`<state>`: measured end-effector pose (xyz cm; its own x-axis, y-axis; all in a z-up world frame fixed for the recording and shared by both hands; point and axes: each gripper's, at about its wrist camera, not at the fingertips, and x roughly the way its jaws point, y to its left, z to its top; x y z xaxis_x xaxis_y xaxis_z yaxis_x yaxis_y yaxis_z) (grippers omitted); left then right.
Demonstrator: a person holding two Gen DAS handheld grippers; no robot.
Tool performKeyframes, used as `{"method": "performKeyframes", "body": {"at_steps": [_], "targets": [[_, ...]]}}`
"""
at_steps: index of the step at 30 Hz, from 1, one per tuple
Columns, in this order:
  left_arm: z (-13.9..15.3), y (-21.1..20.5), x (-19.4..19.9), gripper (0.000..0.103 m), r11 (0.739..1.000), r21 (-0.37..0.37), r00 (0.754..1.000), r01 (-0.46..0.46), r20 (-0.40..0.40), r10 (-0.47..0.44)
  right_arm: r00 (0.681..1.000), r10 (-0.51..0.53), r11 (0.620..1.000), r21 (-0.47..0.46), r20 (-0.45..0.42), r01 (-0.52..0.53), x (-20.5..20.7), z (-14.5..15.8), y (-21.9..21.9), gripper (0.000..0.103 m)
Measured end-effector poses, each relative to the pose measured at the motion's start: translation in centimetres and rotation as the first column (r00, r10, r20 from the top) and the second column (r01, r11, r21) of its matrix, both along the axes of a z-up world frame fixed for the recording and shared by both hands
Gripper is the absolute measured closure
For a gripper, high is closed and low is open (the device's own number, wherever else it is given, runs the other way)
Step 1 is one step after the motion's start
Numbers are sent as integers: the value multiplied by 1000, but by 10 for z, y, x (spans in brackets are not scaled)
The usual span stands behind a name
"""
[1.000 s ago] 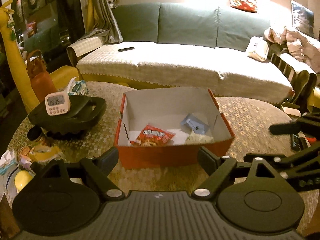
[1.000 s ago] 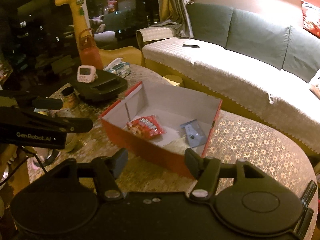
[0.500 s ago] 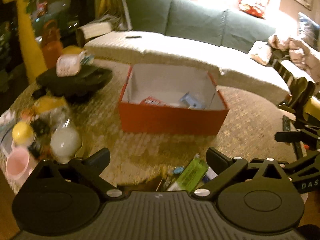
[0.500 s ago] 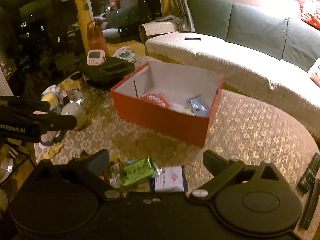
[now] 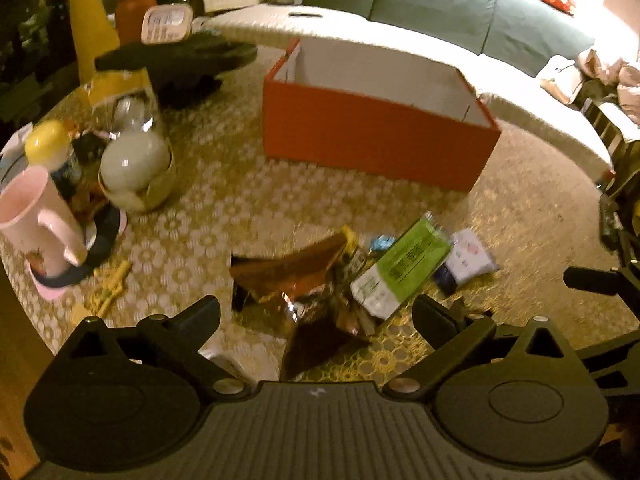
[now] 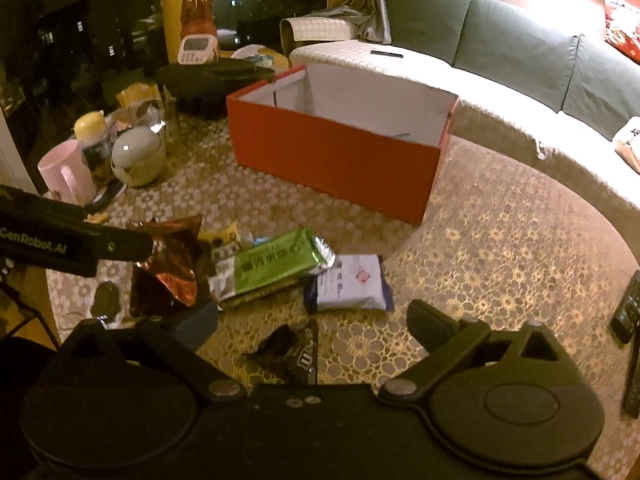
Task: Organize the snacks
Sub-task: 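Move both grippers back to the snack pile and lower toward the brown bag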
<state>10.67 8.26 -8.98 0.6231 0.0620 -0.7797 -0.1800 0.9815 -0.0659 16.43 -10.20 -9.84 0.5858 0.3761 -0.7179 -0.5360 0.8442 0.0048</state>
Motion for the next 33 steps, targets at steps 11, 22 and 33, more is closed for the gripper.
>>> {"method": "performKeyframes", "body": {"at_steps": [11, 22, 33], "targets": [[-32, 3, 16, 0, 998, 24, 996, -56, -71, 57, 992, 4, 999, -46, -125, -10, 10, -39, 16, 3], [-50, 13, 36, 8, 993, -22, 983, -116, -147, 111, 969, -56, 997, 45, -242, 69, 39, -54, 14, 21], [-50, 15, 43, 47, 987, -116, 981, -107, -171, 86, 952, -38, 997, 56, -303, 57, 48, -56, 19, 58]]}}
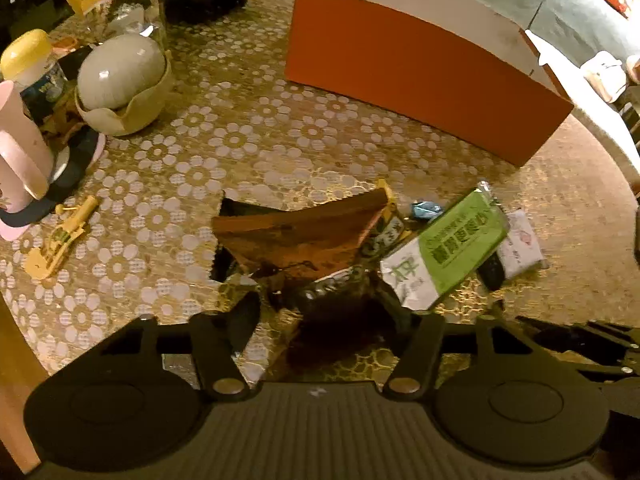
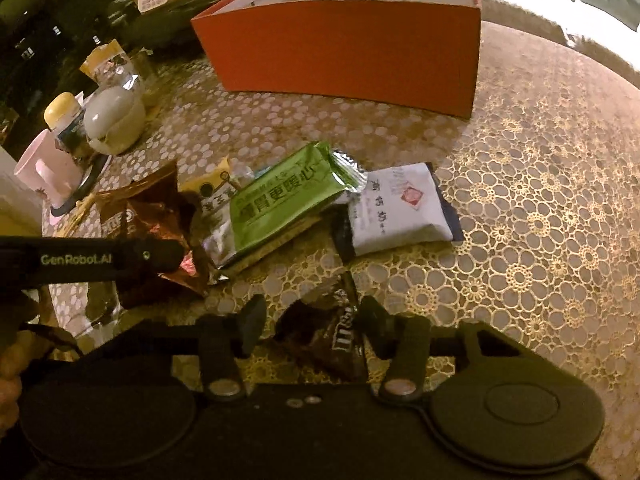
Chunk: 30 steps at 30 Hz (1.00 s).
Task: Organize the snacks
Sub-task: 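Move both grippers back to the snack pile and lower toward the brown bag, then grasp the brown chocolate bag with the left gripper while the right gripper grasps the dark candy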
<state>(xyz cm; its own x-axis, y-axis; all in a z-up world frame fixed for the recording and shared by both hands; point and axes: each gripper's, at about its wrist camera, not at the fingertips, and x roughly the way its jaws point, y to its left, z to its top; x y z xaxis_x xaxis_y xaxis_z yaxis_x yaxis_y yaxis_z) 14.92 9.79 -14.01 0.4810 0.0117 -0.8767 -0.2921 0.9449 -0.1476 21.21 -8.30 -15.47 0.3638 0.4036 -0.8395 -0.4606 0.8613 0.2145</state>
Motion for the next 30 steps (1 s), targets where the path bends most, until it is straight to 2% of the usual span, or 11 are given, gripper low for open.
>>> {"method": "performKeyframes", "body": {"at_steps": [4, 7, 10, 21, 30], "targets": [[1, 1, -1, 56, 1000, -23, 1000, -1, 0, 1, 1000, -1, 1000, -3, 10, 1, -1, 1, -1, 62], [2, 2, -2, 57, 999, -31, 1000, -7, -4, 7, 1000, -8, 1000, 7, 17, 8, -2, 4, -3, 67], [3, 2, -5, 58, 999, -36, 1000, -8, -9, 8, 1000, -18, 1000, 23, 12, 17, -4, 6, -7, 74], [25, 0, -22, 58, 999, -53, 1000, -8, 25, 10, 998, -64, 995, 82, 16, 62, -17, 18, -24, 84], [41, -2, -36, 58, 998, -65, 998, -1, 55, 5, 997, -56, 994, 92, 44, 52, -32, 32, -34, 84]]}}
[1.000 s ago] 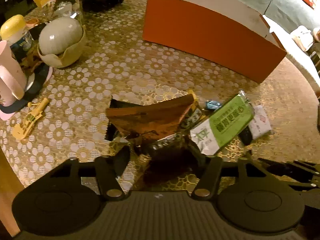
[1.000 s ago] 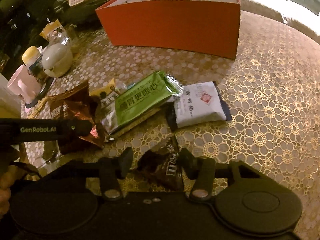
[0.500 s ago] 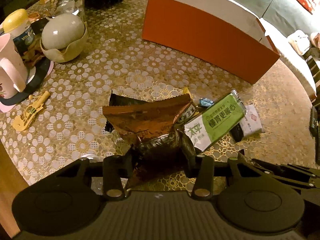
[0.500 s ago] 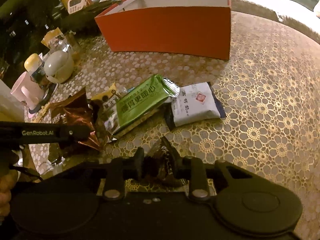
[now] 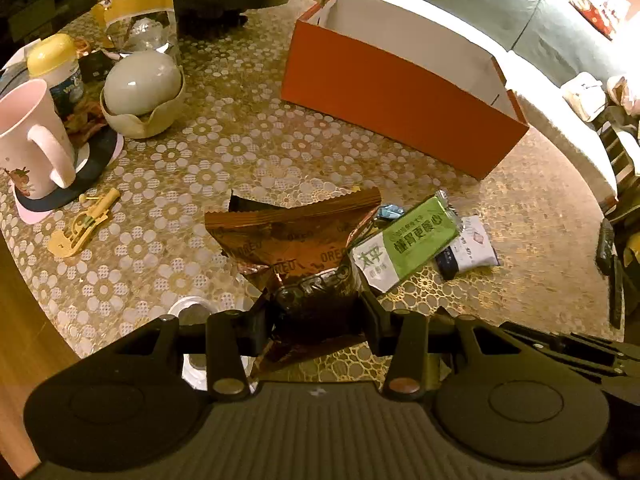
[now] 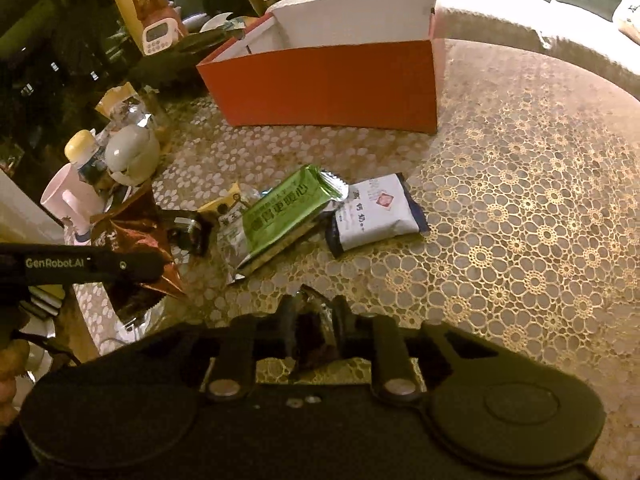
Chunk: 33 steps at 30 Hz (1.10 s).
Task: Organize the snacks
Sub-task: 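Grasp the brown chocolate bag with the left gripper while the right gripper grasps the dark candy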
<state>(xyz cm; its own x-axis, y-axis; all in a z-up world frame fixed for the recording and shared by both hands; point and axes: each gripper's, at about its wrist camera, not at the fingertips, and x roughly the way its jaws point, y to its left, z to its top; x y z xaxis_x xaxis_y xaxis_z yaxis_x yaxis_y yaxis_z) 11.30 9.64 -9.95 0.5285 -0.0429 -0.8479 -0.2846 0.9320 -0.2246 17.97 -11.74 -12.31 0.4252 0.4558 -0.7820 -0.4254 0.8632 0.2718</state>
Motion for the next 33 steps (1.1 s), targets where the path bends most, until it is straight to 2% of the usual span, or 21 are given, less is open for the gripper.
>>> {"method": "performKeyframes", "body": {"at_steps": [4, 19, 25, 27, 33], "targets": [[5, 1, -6, 58, 1000, -14, 1000, 2, 2, -2, 1000, 26, 1000, -3, -6, -26, -3, 0, 1, 83], [10, 6, -13, 58, 999, -44, 1000, 14, 6, -14, 995, 100, 987, -123, -7, -100, 2, -17, 18, 76], [6, 7, -11, 58, 999, -44, 1000, 15, -4, -15, 991, 137, 978, -160, -4, -136, 5, -28, 27, 64], [5, 7, -10, 58, 999, -46, 1000, 15, -8, -15, 990, 141, 974, -181, 0, -138, 7, -31, 31, 56], [0, 10, -8, 58, 999, -48, 1000, 8, -15, -9, 984, 174, 962, -217, 35, -163, 5, -34, 38, 53]]}}
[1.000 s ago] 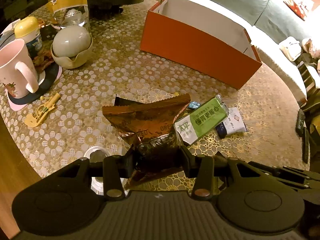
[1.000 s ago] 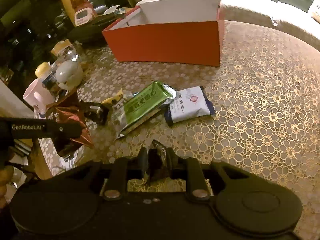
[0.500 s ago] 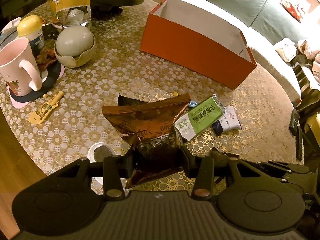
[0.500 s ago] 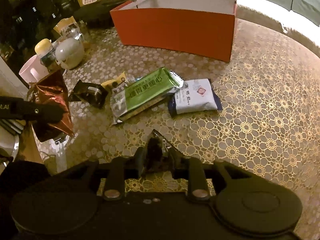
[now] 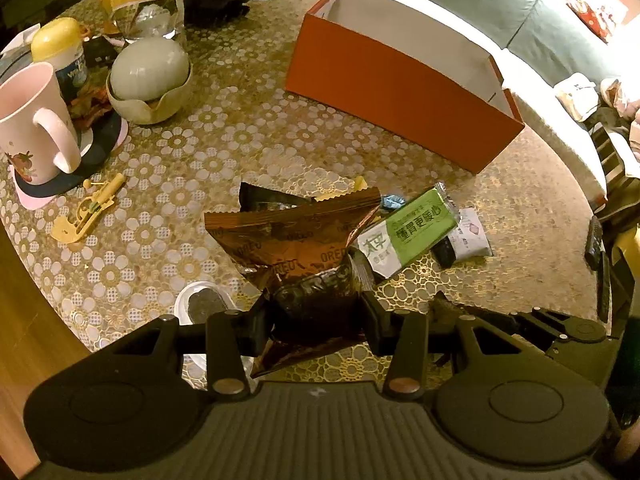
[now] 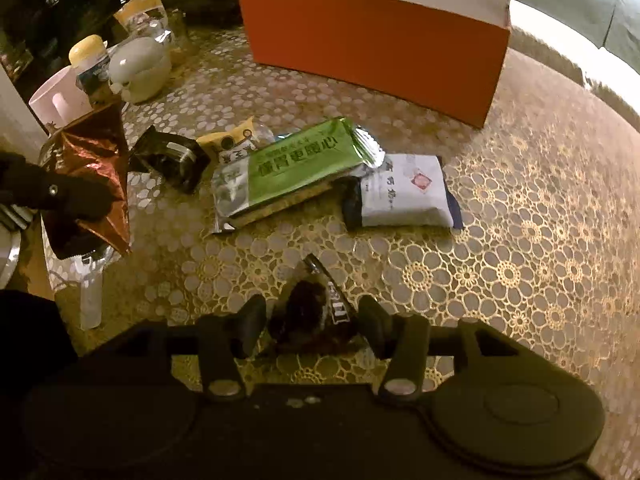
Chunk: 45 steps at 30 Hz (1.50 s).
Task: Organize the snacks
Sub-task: 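Grasp the brown chocolate bag with the left gripper while the right gripper grasps the dark candy, then lift the brown bag and dark candy and carry them over the box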
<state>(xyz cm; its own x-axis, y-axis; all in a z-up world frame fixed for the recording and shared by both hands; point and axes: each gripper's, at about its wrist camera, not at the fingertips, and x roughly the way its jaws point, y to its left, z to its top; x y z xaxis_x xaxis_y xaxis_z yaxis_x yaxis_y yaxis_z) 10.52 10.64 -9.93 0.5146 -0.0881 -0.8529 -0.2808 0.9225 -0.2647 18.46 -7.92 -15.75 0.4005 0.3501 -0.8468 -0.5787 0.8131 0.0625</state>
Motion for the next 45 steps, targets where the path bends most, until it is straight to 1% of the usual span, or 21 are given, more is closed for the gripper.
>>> {"method": "performKeyframes", "body": {"at_steps": [3, 5, 9, 12, 19, 26, 33, 38, 42, 45], "targets": [[-1, 1, 0, 58, 1000, 1, 1000, -2, 1, 2, 999, 32, 999, -39, 34, -31, -5, -1, 5, 54], [-2, 1, 0, 58, 1000, 2, 1000, -2, 2, 2, 998, 45, 998, -48, 46, -42, -8, -1, 6, 58], [-2, 1, 0, 58, 1000, 4, 1000, -4, 7, 4, 998, 49, 998, -34, 51, -48, -8, 0, 5, 68], [-1, 1, -1, 58, 1000, -2, 1000, -5, 16, 5, 998, 30, 999, -16, 54, -29, -8, 2, 0, 70], [14, 4, -5, 58, 1000, -8, 999, -3, 54, 4, 997, -50, 995, 92, 62, 45, -7, 24, -20, 71], [41, 3, 5, 58, 1000, 17, 993, 11, 120, -13, 990, -90, 982, 174, 105, 71, 1, 61, -32, 71], [70, -3, 36, 58, 996, 76, 981, 41, 184, -54, 977, -110, 975, 209, 181, 72, 29, 103, -34, 71], [86, -7, 71, 58, 991, 117, 972, 60, 221, -85, 964, -124, 974, 214, 235, 74, 60, 128, -33, 71], [95, -11, 105, 58, 985, 149, 966, 81, 233, -115, 956, -140, 975, 204, 257, 88, 89, 137, -32, 71], [101, -13, 132, 58, 981, 172, 962, 94, 238, -134, 955, -155, 974, 201, 254, 105, 113, 140, -29, 71]]}}
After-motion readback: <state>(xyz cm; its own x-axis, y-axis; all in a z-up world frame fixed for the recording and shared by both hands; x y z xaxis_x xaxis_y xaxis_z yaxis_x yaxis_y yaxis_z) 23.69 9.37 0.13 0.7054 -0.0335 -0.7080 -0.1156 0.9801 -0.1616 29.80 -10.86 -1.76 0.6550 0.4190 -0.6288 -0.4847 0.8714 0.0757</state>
